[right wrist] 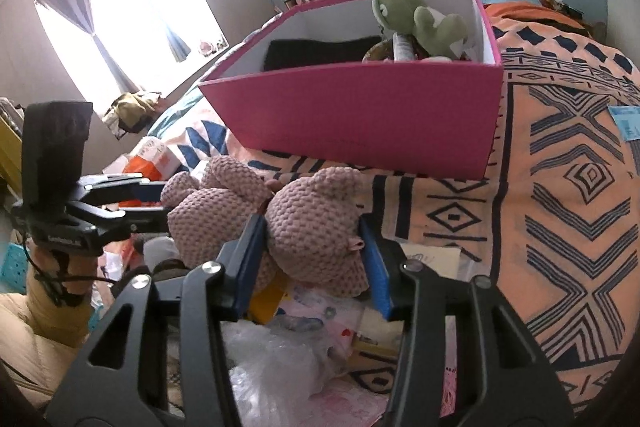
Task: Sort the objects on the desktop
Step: 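Lift the pink knitted bunny with the right gripper toward the pink box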
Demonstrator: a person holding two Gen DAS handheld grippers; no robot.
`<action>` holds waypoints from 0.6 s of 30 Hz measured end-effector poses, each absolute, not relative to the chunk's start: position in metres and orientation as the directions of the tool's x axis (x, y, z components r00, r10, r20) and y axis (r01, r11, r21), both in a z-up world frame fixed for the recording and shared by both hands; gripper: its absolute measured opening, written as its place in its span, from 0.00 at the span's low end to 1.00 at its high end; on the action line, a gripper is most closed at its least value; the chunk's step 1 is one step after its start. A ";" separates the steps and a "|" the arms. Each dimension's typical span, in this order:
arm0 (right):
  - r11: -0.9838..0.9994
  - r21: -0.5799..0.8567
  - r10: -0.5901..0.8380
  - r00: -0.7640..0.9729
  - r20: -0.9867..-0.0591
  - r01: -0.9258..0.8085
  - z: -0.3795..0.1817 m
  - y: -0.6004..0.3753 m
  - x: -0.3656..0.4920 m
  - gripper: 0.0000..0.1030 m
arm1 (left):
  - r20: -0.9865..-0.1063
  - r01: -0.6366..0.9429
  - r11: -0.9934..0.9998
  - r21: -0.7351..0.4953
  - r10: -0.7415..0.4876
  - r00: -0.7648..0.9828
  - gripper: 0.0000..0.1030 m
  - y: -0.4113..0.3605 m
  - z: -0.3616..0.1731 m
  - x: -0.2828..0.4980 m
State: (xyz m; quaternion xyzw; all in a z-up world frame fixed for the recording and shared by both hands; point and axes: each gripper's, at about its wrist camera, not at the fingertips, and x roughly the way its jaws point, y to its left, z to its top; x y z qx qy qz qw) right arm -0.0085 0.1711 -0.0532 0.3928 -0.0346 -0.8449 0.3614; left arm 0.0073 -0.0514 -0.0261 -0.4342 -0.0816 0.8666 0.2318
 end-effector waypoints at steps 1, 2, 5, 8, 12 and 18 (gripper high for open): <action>-0.738 0.343 -0.639 -0.438 -0.633 0.581 -0.050 0.172 -0.007 0.47 | -0.710 -0.331 -0.878 -0.345 0.475 -0.520 0.54 -0.051 -0.024 0.008; -0.739 0.345 -0.640 -0.442 -0.629 0.579 -0.047 0.172 -0.007 0.47 | -0.704 -0.328 -0.878 -0.348 0.476 -0.527 0.54 -0.052 -0.021 0.008; -0.741 0.343 -0.641 -0.456 -0.617 0.577 -0.039 0.172 -0.006 0.47 | -0.686 -0.320 -0.876 -0.361 0.482 -0.545 0.54 -0.054 -0.013 0.006; -0.741 0.344 -0.645 -0.469 -0.603 0.576 -0.032 0.172 -0.006 0.47 | -0.673 -0.317 -0.871 -0.375 0.491 -0.553 0.53 -0.056 -0.007 0.003; -0.743 0.334 -0.645 -0.486 -0.590 0.580 -0.022 0.171 -0.004 0.47 | -0.665 -0.316 -0.875 -0.366 0.483 -0.569 0.53 -0.054 0.000 0.000; -0.736 0.319 -0.655 -0.511 -0.556 0.597 -0.004 0.169 -0.001 0.47 | -0.655 -0.303 -0.880 -0.366 0.475 -0.588 0.52 -0.058 0.007 -0.001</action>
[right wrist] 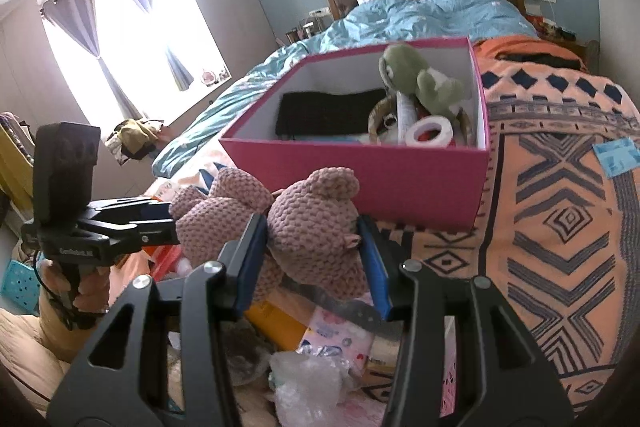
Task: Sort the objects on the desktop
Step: 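Lift the pink knitted bunny with the right gripper toward the pink box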
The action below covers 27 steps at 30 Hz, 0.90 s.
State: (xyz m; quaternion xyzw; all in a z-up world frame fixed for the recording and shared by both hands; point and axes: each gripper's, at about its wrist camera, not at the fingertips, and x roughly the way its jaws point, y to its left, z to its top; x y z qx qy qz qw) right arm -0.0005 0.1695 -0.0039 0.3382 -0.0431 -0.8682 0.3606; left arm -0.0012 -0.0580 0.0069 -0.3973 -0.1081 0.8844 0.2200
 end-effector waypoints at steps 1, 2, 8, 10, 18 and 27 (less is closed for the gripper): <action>-0.734 0.316 -0.657 -0.513 -0.552 0.601 -0.001 0.169 -0.001 0.47 | -0.653 -0.301 -0.880 -0.368 0.474 -0.590 0.52 -0.059 0.008 -0.002; -0.733 0.313 -0.659 -0.515 -0.548 0.604 0.001 0.168 -0.001 0.47 | -0.650 -0.299 -0.879 -0.371 0.476 -0.592 0.52 -0.061 0.009 -0.002; -0.728 0.296 -0.663 -0.523 -0.535 0.619 0.011 0.162 -0.001 0.47 | -0.642 -0.289 -0.882 -0.373 0.470 -0.606 0.52 -0.066 0.014 -0.002; -0.727 0.293 -0.664 -0.527 -0.530 0.621 0.013 0.160 -0.001 0.47 | -0.639 -0.283 -0.884 -0.372 0.465 -0.613 0.52 -0.068 0.017 -0.003; -0.721 0.280 -0.671 -0.534 -0.515 0.634 0.023 0.156 -0.001 0.47 | -0.632 -0.278 -0.892 -0.357 0.450 -0.631 0.52 -0.071 0.026 -0.004; -0.715 0.274 -0.677 -0.541 -0.499 0.643 0.032 0.154 -0.004 0.47 | -0.627 -0.274 -0.906 -0.321 0.420 -0.656 0.52 -0.069 0.036 -0.004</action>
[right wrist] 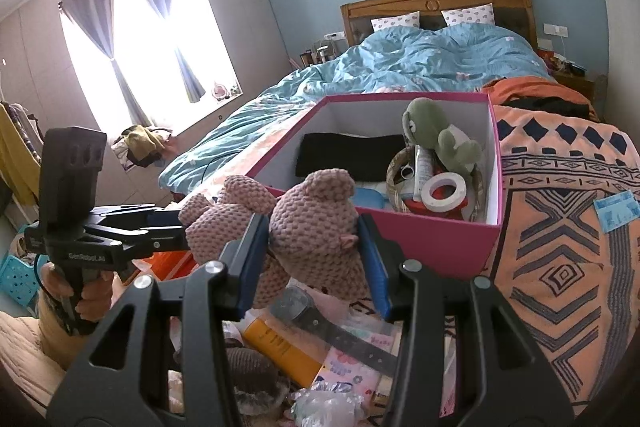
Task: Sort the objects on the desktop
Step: 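Lift the pink knitted bunny with the right gripper toward the pink box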
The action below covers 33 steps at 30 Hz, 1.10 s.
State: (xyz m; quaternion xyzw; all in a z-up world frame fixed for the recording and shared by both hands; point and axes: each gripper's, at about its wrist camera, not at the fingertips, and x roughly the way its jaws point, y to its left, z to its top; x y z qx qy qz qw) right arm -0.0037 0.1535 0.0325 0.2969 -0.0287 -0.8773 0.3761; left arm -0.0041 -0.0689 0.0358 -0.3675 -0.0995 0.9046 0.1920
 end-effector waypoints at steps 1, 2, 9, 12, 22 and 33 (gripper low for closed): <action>-0.715 0.274 -0.677 -0.541 -0.498 0.643 0.033 0.153 -0.004 0.47 | -0.625 -0.274 -0.908 -0.318 0.418 -0.659 0.52 -0.069 0.037 -0.004; -0.715 0.274 -0.678 -0.541 -0.498 0.644 0.034 0.153 -0.005 0.47 | -0.624 -0.274 -0.908 -0.316 0.416 -0.661 0.52 -0.069 0.038 -0.004; -0.716 0.259 -0.675 -0.546 -0.497 0.648 0.040 0.148 -0.008 0.47 | -0.619 -0.271 -0.912 -0.307 0.408 -0.671 0.52 -0.071 0.044 -0.005; -0.717 0.256 -0.673 -0.548 -0.496 0.649 0.042 0.147 -0.010 0.47 | -0.619 -0.268 -0.914 -0.305 0.404 -0.673 0.52 -0.072 0.045 -0.007; -0.713 0.249 -0.676 -0.547 -0.494 0.656 0.048 0.143 -0.017 0.47 | -0.618 -0.256 -0.919 -0.299 0.391 -0.683 0.52 -0.074 0.050 -0.011; -0.713 0.237 -0.673 -0.551 -0.494 0.660 0.051 0.137 -0.023 0.47 | -0.617 -0.244 -0.923 -0.296 0.380 -0.689 0.52 -0.076 0.051 -0.017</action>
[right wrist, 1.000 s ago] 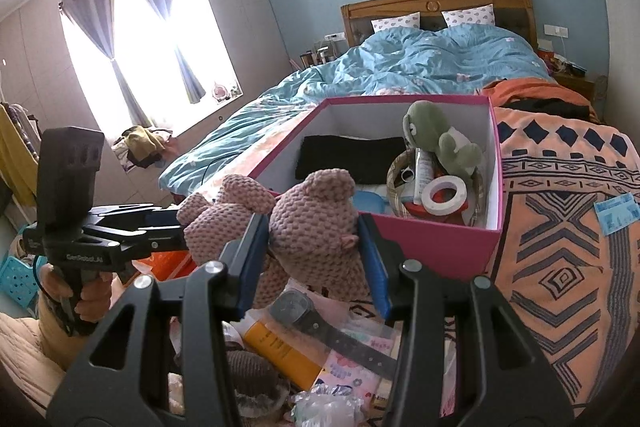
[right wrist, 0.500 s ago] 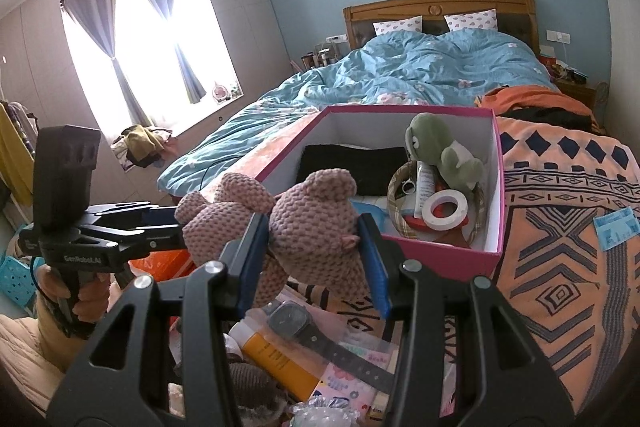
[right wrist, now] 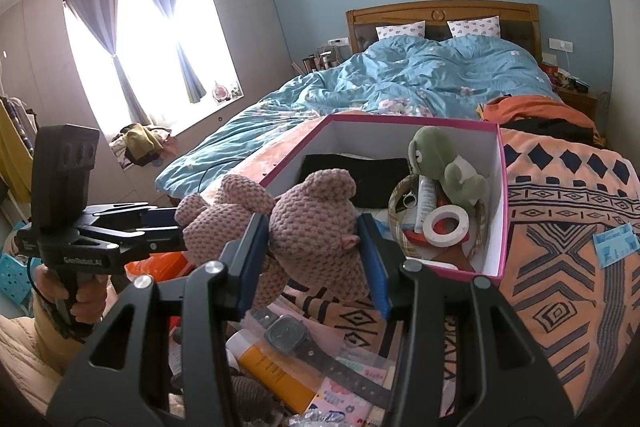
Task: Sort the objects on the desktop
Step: 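Lift the pink knitted bunny with the right gripper toward the pink box, then lower the pink bunny over the box rim into the box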
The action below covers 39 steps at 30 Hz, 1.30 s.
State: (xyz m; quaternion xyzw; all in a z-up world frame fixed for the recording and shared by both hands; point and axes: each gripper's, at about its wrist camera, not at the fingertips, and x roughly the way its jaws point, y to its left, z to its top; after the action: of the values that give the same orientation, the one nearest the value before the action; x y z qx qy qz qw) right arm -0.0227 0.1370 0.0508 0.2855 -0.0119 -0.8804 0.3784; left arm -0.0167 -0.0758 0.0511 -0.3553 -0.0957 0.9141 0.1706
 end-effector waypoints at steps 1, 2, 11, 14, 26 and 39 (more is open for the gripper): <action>-0.713 0.237 -0.674 -0.551 -0.493 0.660 0.051 0.137 -0.023 0.47 | -0.617 -0.242 -0.924 -0.296 0.378 -0.690 0.52 -0.076 0.051 -0.018; -0.713 0.238 -0.674 -0.550 -0.493 0.660 0.051 0.137 -0.023 0.47 | -0.617 -0.240 -0.924 -0.297 0.378 -0.690 0.52 -0.077 0.051 -0.019; -0.713 0.235 -0.673 -0.553 -0.490 0.660 0.053 0.132 -0.031 0.47 | -0.615 -0.229 -0.927 -0.296 0.369 -0.697 0.52 -0.078 0.053 -0.024; -0.715 0.230 -0.671 -0.558 -0.488 0.660 0.055 0.130 -0.033 0.47 | -0.614 -0.222 -0.928 -0.299 0.365 -0.699 0.52 -0.080 0.053 -0.027; -0.721 0.219 -0.664 -0.565 -0.490 0.658 0.055 0.125 -0.044 0.47 | -0.623 -0.195 -0.931 -0.308 0.353 -0.698 0.52 -0.086 0.052 -0.042; -0.735 0.222 -0.652 -0.577 -0.492 0.641 0.057 0.120 -0.071 0.47 | -0.628 -0.174 -0.936 -0.305 0.335 -0.703 0.52 -0.088 0.053 -0.063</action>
State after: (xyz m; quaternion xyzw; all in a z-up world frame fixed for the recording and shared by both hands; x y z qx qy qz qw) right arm -0.0712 0.1199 0.0572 0.2810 -0.0100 -0.8880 0.3639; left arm -0.0635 -0.0884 0.0532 -0.3598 -0.1117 0.9158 0.1389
